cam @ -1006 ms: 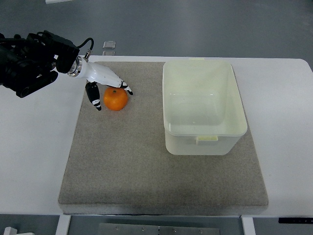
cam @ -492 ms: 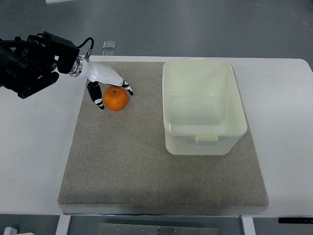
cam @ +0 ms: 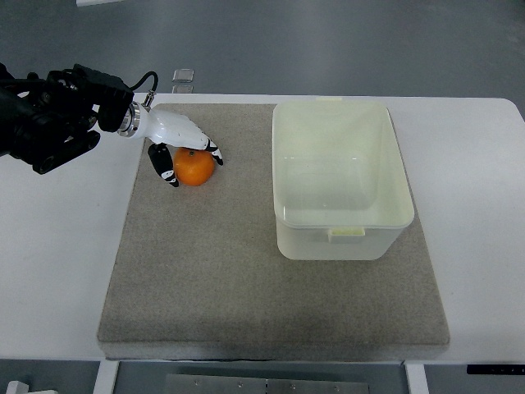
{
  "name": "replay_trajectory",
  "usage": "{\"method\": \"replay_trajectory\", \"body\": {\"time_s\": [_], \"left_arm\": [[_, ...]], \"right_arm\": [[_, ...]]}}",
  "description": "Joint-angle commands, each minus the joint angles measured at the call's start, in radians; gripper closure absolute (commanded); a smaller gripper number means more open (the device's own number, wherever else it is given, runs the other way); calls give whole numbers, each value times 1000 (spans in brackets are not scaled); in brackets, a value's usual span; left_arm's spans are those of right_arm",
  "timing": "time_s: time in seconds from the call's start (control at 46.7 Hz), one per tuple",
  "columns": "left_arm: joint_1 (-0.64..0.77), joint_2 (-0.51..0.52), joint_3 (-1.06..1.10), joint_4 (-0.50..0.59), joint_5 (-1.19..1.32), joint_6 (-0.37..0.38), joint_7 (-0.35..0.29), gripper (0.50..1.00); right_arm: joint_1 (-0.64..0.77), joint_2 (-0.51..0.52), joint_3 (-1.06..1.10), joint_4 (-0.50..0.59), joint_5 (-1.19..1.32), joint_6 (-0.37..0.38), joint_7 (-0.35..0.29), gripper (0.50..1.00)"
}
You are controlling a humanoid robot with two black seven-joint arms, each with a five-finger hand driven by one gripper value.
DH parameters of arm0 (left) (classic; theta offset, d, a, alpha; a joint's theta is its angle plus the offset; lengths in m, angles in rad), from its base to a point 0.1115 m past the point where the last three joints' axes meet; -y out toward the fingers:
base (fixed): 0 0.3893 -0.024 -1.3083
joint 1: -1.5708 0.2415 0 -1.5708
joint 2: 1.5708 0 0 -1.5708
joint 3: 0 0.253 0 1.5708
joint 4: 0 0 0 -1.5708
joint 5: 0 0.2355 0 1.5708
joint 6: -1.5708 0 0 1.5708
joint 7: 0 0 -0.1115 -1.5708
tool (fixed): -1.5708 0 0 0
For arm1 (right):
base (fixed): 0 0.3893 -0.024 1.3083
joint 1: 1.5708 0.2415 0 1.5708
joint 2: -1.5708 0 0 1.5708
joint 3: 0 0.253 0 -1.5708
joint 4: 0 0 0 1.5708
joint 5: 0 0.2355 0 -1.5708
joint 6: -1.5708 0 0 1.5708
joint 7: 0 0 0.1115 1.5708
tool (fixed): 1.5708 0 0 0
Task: Put orange in box with left hand
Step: 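Lower the open left hand around the orange, then close the left hand fingers to grasp the orange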
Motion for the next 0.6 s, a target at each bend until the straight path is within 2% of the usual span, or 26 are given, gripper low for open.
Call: {"method": "replay_trajectory", "body": {"time_s": [0.0, 0.128, 0.214, 0.257, 0.578], "left_arm": [[-3, -1, 0, 2, 0, -1, 0, 617], [0, 0, 3, 2, 19, -1, 0, 835], [0, -1, 3, 2, 20, -1, 0, 930], [-1, -1, 3, 4, 20, -1, 0, 1000], [-7, -29, 6, 25, 20, -12, 0, 1000]], "right_arm": [[0, 0, 0, 0, 0, 0, 0, 556], [0, 0, 0, 0, 0, 0, 1, 556], [0, 0, 0, 0, 0, 0, 0, 556], [0, 0, 0, 0, 0, 0, 0, 556], [0, 0, 0, 0, 0, 0, 0, 556]]}}
